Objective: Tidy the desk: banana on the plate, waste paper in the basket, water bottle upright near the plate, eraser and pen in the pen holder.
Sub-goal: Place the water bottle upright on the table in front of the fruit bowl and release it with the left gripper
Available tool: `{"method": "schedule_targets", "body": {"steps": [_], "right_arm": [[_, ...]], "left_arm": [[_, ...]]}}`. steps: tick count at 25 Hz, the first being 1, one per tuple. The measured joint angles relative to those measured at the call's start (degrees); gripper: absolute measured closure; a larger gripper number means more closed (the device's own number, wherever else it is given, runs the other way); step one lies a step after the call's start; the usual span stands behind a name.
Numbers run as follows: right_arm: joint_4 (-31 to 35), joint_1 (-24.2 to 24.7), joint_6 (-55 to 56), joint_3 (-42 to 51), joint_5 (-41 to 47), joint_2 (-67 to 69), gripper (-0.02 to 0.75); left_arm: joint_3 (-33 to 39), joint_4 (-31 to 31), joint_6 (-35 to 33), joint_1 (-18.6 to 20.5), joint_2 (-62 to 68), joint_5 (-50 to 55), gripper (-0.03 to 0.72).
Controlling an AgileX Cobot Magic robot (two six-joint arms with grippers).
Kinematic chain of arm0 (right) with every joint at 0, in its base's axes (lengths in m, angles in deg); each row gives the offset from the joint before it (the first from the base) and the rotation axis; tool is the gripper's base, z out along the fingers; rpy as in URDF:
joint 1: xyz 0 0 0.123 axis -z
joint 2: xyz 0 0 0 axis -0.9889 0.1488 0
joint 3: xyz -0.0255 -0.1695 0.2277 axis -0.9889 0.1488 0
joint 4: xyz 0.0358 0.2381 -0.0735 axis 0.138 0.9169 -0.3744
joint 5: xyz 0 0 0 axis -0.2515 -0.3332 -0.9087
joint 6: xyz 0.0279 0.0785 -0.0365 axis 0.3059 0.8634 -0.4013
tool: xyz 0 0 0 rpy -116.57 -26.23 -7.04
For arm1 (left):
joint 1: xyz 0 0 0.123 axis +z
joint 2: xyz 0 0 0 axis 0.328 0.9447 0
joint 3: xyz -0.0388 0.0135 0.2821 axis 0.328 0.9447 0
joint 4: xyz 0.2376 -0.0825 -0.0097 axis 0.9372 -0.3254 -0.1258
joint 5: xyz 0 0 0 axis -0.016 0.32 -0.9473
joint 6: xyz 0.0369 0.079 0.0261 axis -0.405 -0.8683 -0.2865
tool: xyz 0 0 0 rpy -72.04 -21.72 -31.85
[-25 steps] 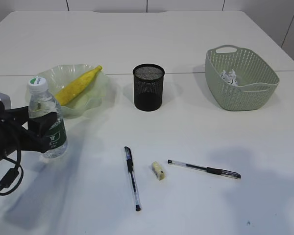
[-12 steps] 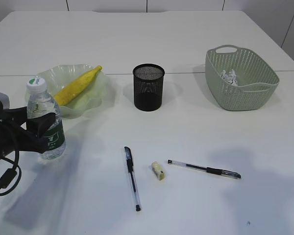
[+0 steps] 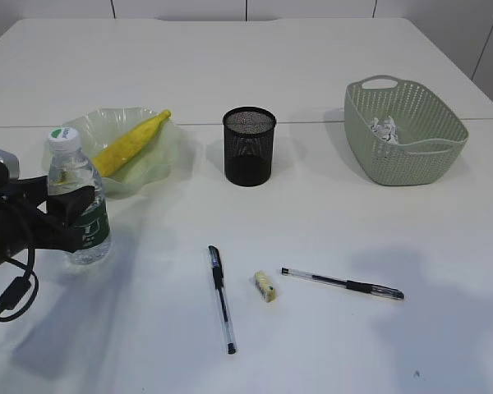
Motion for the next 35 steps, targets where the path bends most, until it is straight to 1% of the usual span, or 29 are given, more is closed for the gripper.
{"method": "schedule_targets", "body": {"steps": [9,17,23,35], "right_arm": [[0.0,0.0,0.0,0.0,-0.1,0.0,0.501],[0.0,0.0,0.0,0.0,-0.2,0.0,0.501],[0.0,0.0,0.0,0.0,-0.2,0.0,0.501],[0.0,0.0,0.0,0.0,-0.3,0.0,0.501]], "left_arm": [[-0.1,0.1,0.0,0.0,-3.4,2.0,0.337],[-0.1,0.1,0.0,0.0,-3.6,2.3,0.337],[-0.1,-1.4,0.0,0.0,-1.6,2.4,0.337],[-1.9,-1.4,0.0,0.0,0.8,0.7,0.337]]}}
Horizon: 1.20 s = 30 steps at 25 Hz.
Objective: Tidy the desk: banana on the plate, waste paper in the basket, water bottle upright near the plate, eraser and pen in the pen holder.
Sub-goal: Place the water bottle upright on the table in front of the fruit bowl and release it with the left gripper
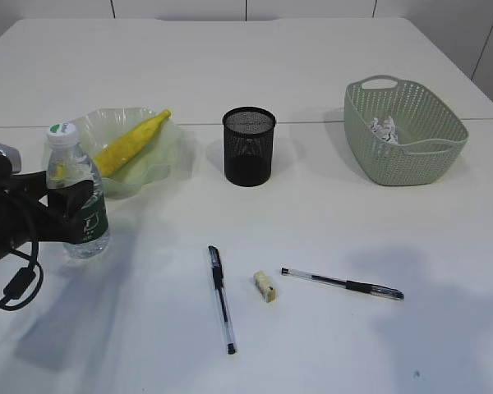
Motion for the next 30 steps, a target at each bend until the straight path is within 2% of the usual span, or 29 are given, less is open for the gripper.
{"method": "schedule_targets", "body": {"steps": [22,30], "right_arm": [[0.0,0.0,0.0,0.0,0.0,0.0,0.501],[0.0,0.0,0.0,0.0,0.0,0.0,0.502]], "left_arm": [[-0.1,0.0,0.0,0.0,-0.2,0.3,0.335],[-0.1,-0.1,0.0,0.0,-0.7,0.9,0.282]]}}
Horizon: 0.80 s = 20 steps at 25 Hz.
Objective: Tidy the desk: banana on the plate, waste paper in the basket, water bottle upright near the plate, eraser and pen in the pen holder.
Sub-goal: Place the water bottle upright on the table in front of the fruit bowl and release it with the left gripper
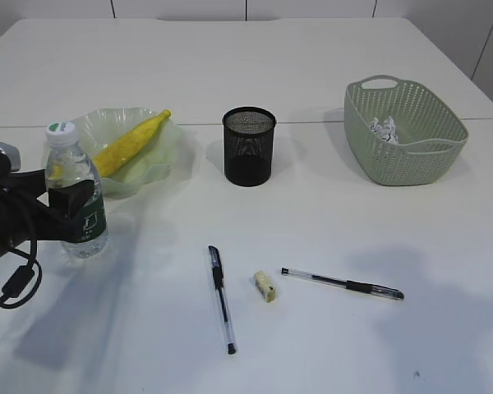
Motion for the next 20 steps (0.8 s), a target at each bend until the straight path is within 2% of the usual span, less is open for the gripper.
{"method": "schedule_targets", "body": {"steps": [9,20], "right_arm": [[0.0,0.0,0.0,0.0,0.0,0.0,0.502],[0.0,0.0,0.0,0.0,0.0,0.0,0.502]], "left_arm": [[0.0,-0.2,0.6,0.0,0.0,0.1,0.240],[0.0,-0.8,0.6,0.0,0.0,0.1,0.234]]}}
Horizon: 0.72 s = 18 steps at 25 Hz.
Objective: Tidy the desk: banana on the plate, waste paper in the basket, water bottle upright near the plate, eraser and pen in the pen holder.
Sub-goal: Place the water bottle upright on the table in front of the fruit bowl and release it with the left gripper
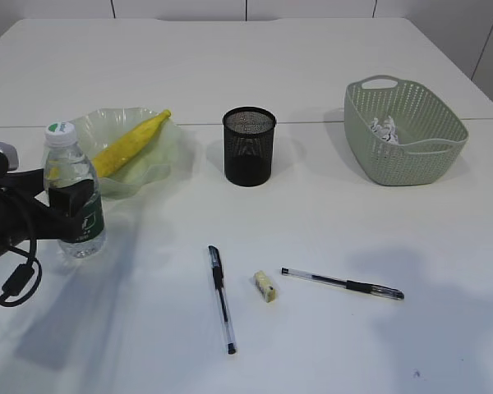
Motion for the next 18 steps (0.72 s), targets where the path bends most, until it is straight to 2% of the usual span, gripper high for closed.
{"method": "schedule_targets", "body": {"steps": [18], "right_arm": [[0.1,0.0,0.0,0.0,0.0,0.0,0.502]], "left_arm": [[1.6,-0.9,0.4,0.0,-0.8,-1.6,0.160]]}}
